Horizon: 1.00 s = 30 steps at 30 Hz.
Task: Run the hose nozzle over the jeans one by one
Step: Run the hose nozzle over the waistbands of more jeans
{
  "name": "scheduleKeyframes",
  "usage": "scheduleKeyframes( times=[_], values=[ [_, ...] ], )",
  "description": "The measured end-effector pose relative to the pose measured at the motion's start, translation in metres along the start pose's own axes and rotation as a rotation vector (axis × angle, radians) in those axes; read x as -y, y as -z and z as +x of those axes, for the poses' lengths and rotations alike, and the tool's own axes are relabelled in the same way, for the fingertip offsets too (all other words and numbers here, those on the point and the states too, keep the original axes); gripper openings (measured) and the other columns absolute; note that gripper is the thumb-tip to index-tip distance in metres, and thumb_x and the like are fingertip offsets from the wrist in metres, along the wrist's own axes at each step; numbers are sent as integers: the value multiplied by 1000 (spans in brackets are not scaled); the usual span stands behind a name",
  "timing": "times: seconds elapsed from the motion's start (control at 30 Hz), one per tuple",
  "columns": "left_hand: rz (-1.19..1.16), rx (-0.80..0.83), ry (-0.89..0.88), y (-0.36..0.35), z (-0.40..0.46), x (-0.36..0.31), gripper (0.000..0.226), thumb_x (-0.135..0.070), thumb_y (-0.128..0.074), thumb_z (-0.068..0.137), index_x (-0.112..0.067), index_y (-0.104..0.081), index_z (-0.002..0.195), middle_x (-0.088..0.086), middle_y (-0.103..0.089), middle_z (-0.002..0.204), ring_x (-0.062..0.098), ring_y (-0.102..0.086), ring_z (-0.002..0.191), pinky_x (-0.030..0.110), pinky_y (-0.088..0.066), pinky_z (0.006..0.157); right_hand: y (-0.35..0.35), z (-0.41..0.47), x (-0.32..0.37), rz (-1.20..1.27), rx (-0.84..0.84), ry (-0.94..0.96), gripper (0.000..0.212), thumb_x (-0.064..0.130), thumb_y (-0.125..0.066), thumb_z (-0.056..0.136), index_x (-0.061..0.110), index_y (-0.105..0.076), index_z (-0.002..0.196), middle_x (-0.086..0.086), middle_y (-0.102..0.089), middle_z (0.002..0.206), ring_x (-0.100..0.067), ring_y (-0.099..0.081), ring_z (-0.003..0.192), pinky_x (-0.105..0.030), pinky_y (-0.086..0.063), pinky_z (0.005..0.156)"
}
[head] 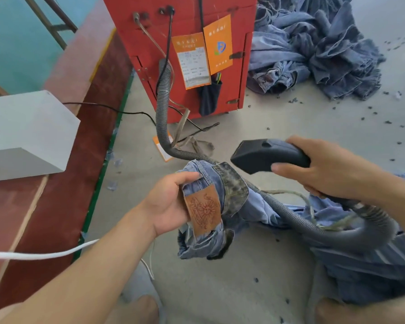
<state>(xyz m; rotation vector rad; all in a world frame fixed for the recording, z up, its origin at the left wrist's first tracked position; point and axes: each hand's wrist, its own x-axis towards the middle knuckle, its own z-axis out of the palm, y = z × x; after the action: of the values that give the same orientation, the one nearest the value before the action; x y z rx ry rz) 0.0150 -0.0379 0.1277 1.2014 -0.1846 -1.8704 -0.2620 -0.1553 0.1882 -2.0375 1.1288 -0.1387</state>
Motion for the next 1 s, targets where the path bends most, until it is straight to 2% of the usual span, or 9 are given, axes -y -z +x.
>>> scheduleKeyframes(
  times=[0.07, 0.17, 0.27, 0.4, 0.5, 0.67, 0.77, 0.83, 1.0],
  values=[
    [-22, 48, -5, -1, 0, -3, 57, -30, -48, 96, -5, -54, 146, 21, -55, 148, 35, -57, 123, 51, -46, 107, -6, -3, 3, 2, 73, 26, 10, 50, -64, 91, 45, -56, 93, 5, -64, 57, -13, -56, 39, -23, -46, 40],
    [0, 132, -16, -4, 0, -4, 68, -36, -50, 90, -7, -46, 151, 18, -53, 144, 33, -48, 124, 47, -45, 102, -22, 7, 5, -61, 111, 41, 15, 50, -64, 93, 37, -57, 96, 15, -64, 61, -5, -54, 42, -17, -40, 41],
    [-5, 125, -37, -4, 1, -3, 68, -35, -52, 87, -3, -51, 146, 20, -52, 140, 34, -47, 121, 47, -48, 97, -35, 19, 1, -53, -66, 13, 30, 50, -65, 96, 32, -53, 116, 7, -61, 65, -4, -58, 49, -21, -41, 48],
    [1, 98, -45, 6, 1, 0, 71, -19, -62, 76, 0, -53, 144, 23, -59, 130, 37, -58, 112, 52, -51, 99, -35, 23, -14, -18, -297, 41, 67, 32, -65, 100, 56, -20, 143, -3, -63, 82, -20, -62, 58, -35, -48, 62],
    [93, 111, -111, 10, 1, 3, 58, 0, -59, 74, 2, -63, 132, 26, -64, 121, 38, -66, 103, 56, -55, 95, -31, 22, -20, -135, -122, 38, 45, 26, -56, 104, 65, -43, 124, -4, -62, 95, -17, -62, 66, -32, -44, 60],
    [101, 192, -200, 14, 3, 2, 44, 12, -54, 85, -4, -71, 123, 23, -71, 115, 35, -71, 102, 50, -59, 87, -42, 9, -6, -132, -125, 7, 66, 57, -56, 92, 51, -18, 146, 9, -64, 87, -6, -61, 66, -24, -41, 59],
    [134, 146, -241, 12, 4, 2, 52, 22, -43, 89, -4, -66, 126, 19, -73, 112, 32, -72, 101, 45, -60, 84, -41, -5, 10, -228, -98, 118, 45, 66, -49, 88, 53, -39, 130, 16, -64, 74, 5, -63, 73, -18, -42, 50],
    [160, 138, -253, 8, 4, 5, 59, 28, -38, 87, -3, -60, 132, 15, -73, 107, 27, -72, 96, 39, -59, 83, -43, -8, 23, -228, -24, 168, 37, 66, -47, 88, 54, -44, 123, 32, -63, 88, 12, -60, 79, -12, -47, 61],
    [211, 99, -231, 4, 3, 8, 60, 31, -35, 85, -4, -61, 125, 14, -74, 101, 26, -72, 90, 40, -60, 82, -53, 8, 33, -166, -49, 73, 36, 54, -53, 97, 38, -50, 129, 14, -64, 86, -3, -61, 71, -24, -43, 59]
  ],
)
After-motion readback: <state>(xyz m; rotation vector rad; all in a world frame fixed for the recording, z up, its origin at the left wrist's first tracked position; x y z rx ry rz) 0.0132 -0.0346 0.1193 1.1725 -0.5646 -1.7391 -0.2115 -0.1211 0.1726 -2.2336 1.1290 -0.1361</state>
